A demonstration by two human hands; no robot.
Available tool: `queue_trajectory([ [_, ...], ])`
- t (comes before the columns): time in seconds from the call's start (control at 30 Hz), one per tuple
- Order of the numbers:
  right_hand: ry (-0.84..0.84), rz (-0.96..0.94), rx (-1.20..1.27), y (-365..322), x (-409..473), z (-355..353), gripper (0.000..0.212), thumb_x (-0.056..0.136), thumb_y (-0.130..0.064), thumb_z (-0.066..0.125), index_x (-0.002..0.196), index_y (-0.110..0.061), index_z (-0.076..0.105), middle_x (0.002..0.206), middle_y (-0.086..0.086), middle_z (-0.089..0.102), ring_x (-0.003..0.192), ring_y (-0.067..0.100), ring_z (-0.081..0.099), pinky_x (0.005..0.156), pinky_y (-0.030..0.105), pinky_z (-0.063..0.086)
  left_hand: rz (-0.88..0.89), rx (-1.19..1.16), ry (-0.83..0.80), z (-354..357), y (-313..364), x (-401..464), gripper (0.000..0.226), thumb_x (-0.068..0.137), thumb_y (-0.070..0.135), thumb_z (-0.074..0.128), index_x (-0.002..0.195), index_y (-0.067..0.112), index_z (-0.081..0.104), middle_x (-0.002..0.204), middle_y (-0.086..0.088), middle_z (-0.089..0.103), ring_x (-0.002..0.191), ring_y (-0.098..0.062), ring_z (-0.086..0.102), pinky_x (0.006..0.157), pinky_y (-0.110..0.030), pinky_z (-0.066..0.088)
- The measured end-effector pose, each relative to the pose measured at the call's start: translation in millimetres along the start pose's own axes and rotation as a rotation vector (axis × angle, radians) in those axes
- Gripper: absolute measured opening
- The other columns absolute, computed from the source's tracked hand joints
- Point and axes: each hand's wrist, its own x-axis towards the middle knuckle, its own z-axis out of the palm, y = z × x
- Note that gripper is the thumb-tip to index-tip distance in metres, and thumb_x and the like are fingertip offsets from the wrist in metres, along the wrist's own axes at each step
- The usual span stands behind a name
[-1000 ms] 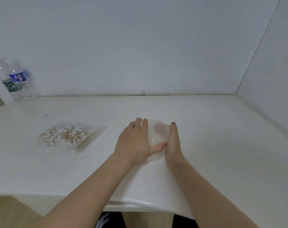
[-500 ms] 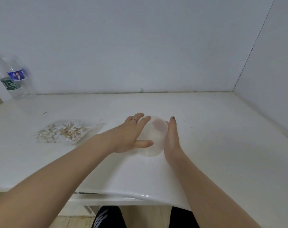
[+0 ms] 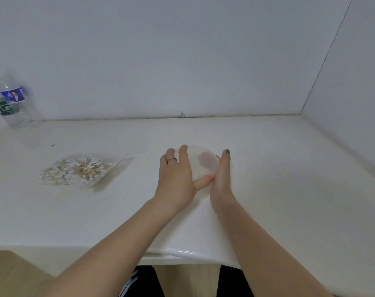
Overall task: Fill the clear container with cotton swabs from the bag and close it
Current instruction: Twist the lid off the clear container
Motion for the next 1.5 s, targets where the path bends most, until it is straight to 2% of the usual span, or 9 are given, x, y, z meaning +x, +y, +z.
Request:
queue_trajectory([
  [0.2,-0.031,-0.030,-0.042,1,2,-8,0.061,0.097,-0.068,0.028,0.102,-0.027,0.073,0.110,0.003,0.076,0.107,0.026,0.069,0.103,0.049,0.050,0.111,0.204,-0.376,-32,-13,16,0.119,0.080,0.074,0.068,0.162,0.038,-0.010,0.171,-0.006,-0.011,0.158,-0.021,-0.011,0.126,-0.048,0.016],
  [0.27,-0.061,-0.024,-0.096,0,1,-6,0.061,0.103,-0.062,0.022,0.103,-0.027,0.072,0.106,0.002,0.076,0.104,0.024,0.070,0.098,0.042,0.052,0.190,0.221,-0.438,-45,-23,25,0.112,0.083,0.066,0.071,0.160,0.046,-0.007,0.172,-0.002,-0.005,0.158,-0.022,-0.004,0.126,-0.050,0.019],
  [0.4,-0.089,0.006,-0.130,0,0,-1,0.066,0.103,-0.062,0.019,0.110,-0.023,0.071,0.107,0.004,0.076,0.103,0.023,0.069,0.089,0.036,0.052,0.232,0.141,-0.417,-55,-27,39,0.101,0.082,0.054,0.080,0.156,0.044,0.013,0.158,0.003,0.021,0.145,-0.020,0.022,0.116,-0.046,0.035],
  [0.63,-0.036,0.009,-0.056,5,0,2,0.063,0.101,-0.063,0.024,0.109,-0.023,0.072,0.111,0.005,0.075,0.106,0.025,0.069,0.101,0.044,0.051,0.129,-0.047,-0.243,-28,-25,25,0.091,0.079,0.048,0.084,0.145,0.024,0.026,0.145,0.002,0.025,0.140,-0.016,0.021,0.104,-0.031,0.032],
  [0.83,-0.024,-0.018,-0.012,3,2,0,0.064,0.099,-0.066,0.027,0.096,-0.022,0.073,0.109,0.011,0.076,0.106,0.032,0.070,0.102,0.053,0.051,-0.036,-0.028,-0.016,-3,-1,8,0.107,0.074,0.062,0.083,0.150,0.015,0.024,0.153,-0.016,0.026,0.144,-0.031,0.023,0.116,-0.038,0.032],
  [0.97,-0.045,-0.036,-0.063,1,1,-3,0.061,0.102,-0.062,0.024,0.097,-0.024,0.072,0.106,0.006,0.076,0.105,0.029,0.070,0.101,0.050,0.051,0.054,0.052,-0.183,-17,-8,10,0.118,0.076,0.068,0.076,0.161,0.029,0.004,0.164,-0.019,0.008,0.155,-0.027,0.002,0.121,-0.044,0.024],
  [1.1,-0.088,-0.058,-0.151,1,-1,-4,0.064,0.105,-0.059,0.016,0.105,-0.027,0.071,0.104,0.000,0.076,0.104,0.023,0.069,0.091,0.040,0.052,0.225,0.145,-0.440,-53,-28,26,0.114,0.080,0.063,0.077,0.159,0.050,-0.005,0.172,0.000,-0.006,0.158,-0.013,-0.008,0.127,-0.048,0.017],
  [1.37,-0.106,0.015,-0.137,-8,1,-5,0.065,0.105,-0.056,0.016,0.117,-0.021,0.070,0.106,0.005,0.075,0.097,0.022,0.068,0.078,0.034,0.050,0.276,0.030,-0.322,-40,-40,32,0.096,0.072,0.070,0.067,0.152,0.035,0.026,0.151,0.017,0.026,0.142,-0.009,0.025,0.114,-0.037,0.036],
  [1.5,-0.078,0.011,-0.066,-1,-2,-6,0.061,0.104,-0.054,0.023,0.104,-0.021,0.074,0.099,0.003,0.076,0.098,0.026,0.069,0.090,0.039,0.051,0.337,0.136,-0.222,-32,-36,26,0.092,0.069,0.075,0.054,0.144,0.026,0.033,0.145,0.012,0.031,0.137,-0.010,0.027,0.105,-0.030,0.036],
])
